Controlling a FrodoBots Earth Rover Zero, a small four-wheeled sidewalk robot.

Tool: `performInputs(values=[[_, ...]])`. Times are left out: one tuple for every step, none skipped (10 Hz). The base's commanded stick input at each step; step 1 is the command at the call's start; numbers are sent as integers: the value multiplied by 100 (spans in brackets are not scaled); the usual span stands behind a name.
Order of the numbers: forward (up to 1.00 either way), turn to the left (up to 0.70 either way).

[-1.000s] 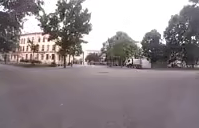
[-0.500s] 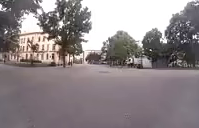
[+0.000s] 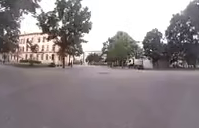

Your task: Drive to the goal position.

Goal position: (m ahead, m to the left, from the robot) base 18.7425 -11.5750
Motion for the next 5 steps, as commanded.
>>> performInputs(values=[[60,0],[60,0],[60,0],[60,0],[60,0]])
